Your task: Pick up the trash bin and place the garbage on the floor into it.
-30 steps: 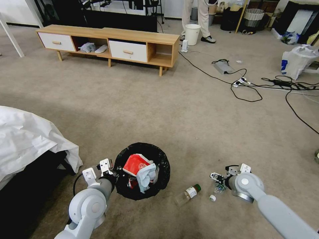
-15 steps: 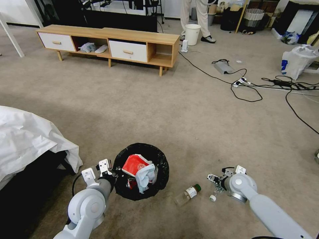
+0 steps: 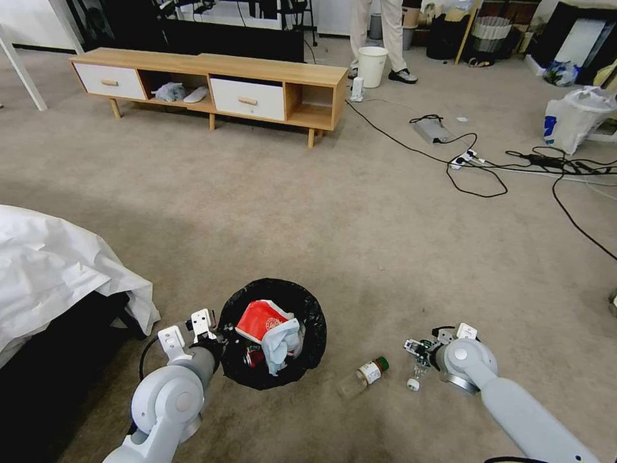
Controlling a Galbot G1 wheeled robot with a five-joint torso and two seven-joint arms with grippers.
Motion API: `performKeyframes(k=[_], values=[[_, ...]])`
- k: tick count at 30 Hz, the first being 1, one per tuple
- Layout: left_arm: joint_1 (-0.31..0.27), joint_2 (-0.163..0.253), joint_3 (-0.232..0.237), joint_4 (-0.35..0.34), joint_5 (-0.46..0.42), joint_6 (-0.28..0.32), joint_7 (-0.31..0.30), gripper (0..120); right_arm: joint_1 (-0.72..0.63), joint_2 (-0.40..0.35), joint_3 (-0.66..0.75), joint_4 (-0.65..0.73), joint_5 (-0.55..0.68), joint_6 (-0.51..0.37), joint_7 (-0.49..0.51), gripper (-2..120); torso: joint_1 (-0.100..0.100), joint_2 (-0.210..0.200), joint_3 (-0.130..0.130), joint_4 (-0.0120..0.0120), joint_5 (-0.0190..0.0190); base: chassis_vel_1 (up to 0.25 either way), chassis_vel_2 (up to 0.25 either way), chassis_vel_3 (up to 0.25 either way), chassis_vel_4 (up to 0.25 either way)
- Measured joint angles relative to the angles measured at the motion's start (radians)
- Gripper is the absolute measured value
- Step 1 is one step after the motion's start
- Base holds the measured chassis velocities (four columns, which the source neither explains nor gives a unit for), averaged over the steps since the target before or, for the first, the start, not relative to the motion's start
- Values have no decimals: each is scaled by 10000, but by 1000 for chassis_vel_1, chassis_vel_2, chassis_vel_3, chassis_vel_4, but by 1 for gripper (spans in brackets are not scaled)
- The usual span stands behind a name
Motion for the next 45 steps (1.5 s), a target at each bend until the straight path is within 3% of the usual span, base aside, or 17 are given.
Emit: performKeyframes(k=[17,19,21,27,30,36,45], values=[[40,11,-65,57,5,-2,37,0,318,428,-237,-576,-331,2,-172,100,1,0,0,1,0,0,0,0,0],[48,18,-75,40,2,-4,41,0,321,456,-239,-605,-358,2,-172,96,1,0,0,1,0,0,0,0,0],[73,16,-75,15,2,-5,45,0,292,457,-233,-608,-415,30,-174,84,1,0,0,1,-1,0,0,0,0],[106,13,-72,-20,2,-9,49,0,234,417,-216,-586,-447,64,-177,70,0,0,0,0,1,0,0,0,0],[129,13,-69,-29,5,-11,57,0,200,377,-203,-548,-459,84,-178,54,0,0,0,1,0,0,0,0,0],[141,17,-67,-59,5,-14,62,0,196,367,-208,-516,-477,125,-164,32,0,0,0,0,-1,0,0,0,0],[142,12,-52,-59,11,-18,75,0,238,358,-275,-495,-467,154,-119,15,0,0,0,1,0,0,0,0,0]])
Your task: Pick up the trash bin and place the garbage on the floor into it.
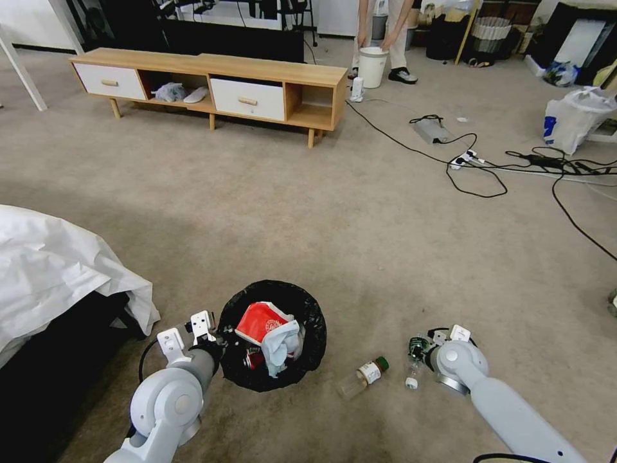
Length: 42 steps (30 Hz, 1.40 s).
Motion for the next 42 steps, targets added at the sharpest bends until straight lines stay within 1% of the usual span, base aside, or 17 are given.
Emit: performKeyframes(k=[6,16,17,22,24,31,35,39,42], values=[[-39,-16,35,1,10,0,4,0,-53,-110,-13,224,135,40,107,14,0,0,0,0,3,0,0,0,0],[-40,-55,90,1,72,-1,4,0,-278,-452,56,1197,520,182,529,14,0,0,1,0,0,0,0,0,0],[6,-58,88,-10,110,-1,12,0,-317,-566,64,1550,645,233,643,14,0,0,1,0,0,0,0,0,0],[59,-86,78,-45,185,-1,53,0,-363,-765,94,2204,890,309,862,14,0,0,0,0,0,0,0,0,0],[76,-123,80,-58,214,-1,65,0,-380,-920,130,2724,1098,373,1041,14,0,0,0,1,0,0,0,0,0],[75,-215,104,-58,268,-3,73,0,-411,-1189,227,3592,1400,459,1259,14,0,0,0,0,0,0,0,0,0],[87,-245,120,-21,300,-6,102,0,-473,-1434,335,4200,1393,497,1269,14,0,0,0,0,0,0,0,0,0],[88,-240,124,-13,295,-6,119,0,-507,-1591,398,4526,1333,508,1247,14,0,0,0,0,0,0,0,0,0],[77,-176,141,11,256,-6,164,0,-515,-1777,468,4890,1234,521,1211,14,0,0,1,0,1,0,0,0,0]])
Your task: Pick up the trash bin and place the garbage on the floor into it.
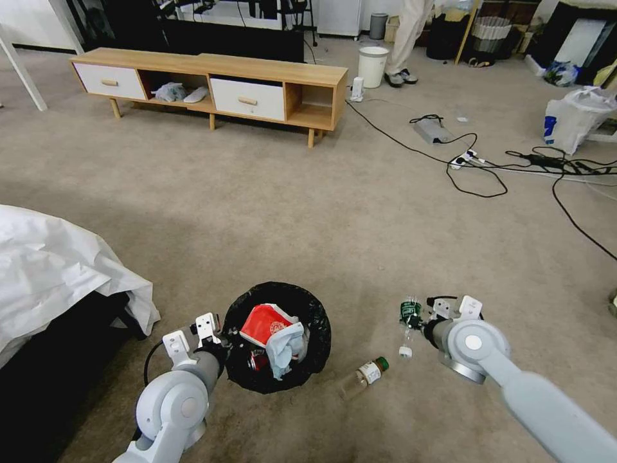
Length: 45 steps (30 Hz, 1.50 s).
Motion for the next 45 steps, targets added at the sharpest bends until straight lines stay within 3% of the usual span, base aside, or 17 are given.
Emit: performKeyframes(k=[10,21,23,28,34,36,38,45], values=[[-241,-10,176,257,-57,40,116,0,157,-870,308,1454,-716,124,-613,14,0,0,0,0,-1,0,0,0,0],[-353,22,375,334,-349,175,155,0,88,-1447,806,2463,-1876,905,-2474,14,0,0,-1,0,-1,0,0,0,0],[-470,53,442,349,-696,256,-61,0,22,-1564,825,2610,-2526,1300,-3496,14,0,0,0,1,-1,0,0,0,0],[-696,91,541,349,-1164,388,-475,0,-52,-1614,790,2739,-3068,1684,-4425,14,0,0,0,-1,0,0,0,0,0],[-1287,72,805,415,-2017,655,-1798,0,-183,-1701,643,2873,-3889,2260,-6001,14,0,0,0,-1,0,0,0,0,0],[-1351,50,848,431,-2092,677,-1964,0,-201,-1701,620,2872,-4045,2346,-6223,14,0,-1,0,0,0,0,0,0,0],[-1557,-32,1002,442,-2473,716,-2600,0,-229,-1708,470,2858,-4502,2641,-7034,14,0,0,0,-1,-1,0,0,0,0],[-1686,-91,1099,399,-2685,760,-2964,0,-183,-1711,135,2859,-5046,2931,-8042,13,0,0,0,1,-1,0,0,0,0]])
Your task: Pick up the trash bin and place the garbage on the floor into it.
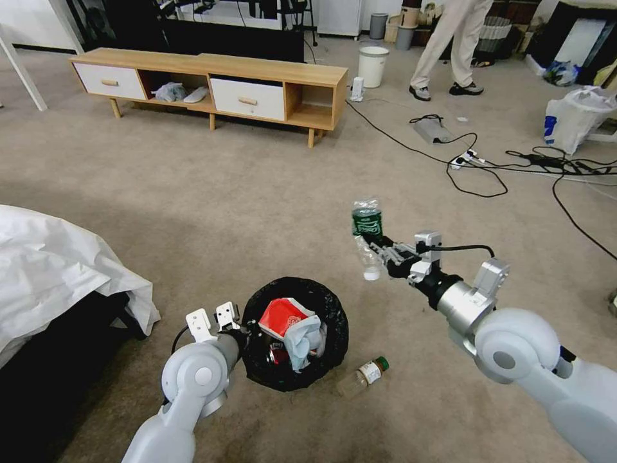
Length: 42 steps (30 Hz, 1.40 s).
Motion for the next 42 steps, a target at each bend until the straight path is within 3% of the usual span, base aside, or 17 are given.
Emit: performKeyframes(k=[5,19,42], values=[[-163,-44,109,-92,-463,84,-547,0,23,111,-292,-38,-469,149,-889,13,0,0,0,0,0,0,0,0,0],[-639,-211,402,174,-778,209,-977,0,417,216,-620,12,-763,244,-1917,13,1,0,0,-1,0,0,0,0,0],[-1334,-1363,1467,1183,-461,243,-1174,0,403,227,-1055,283,-1474,188,-3123,13,1,0,0,-2,1,0,0,0,0]])
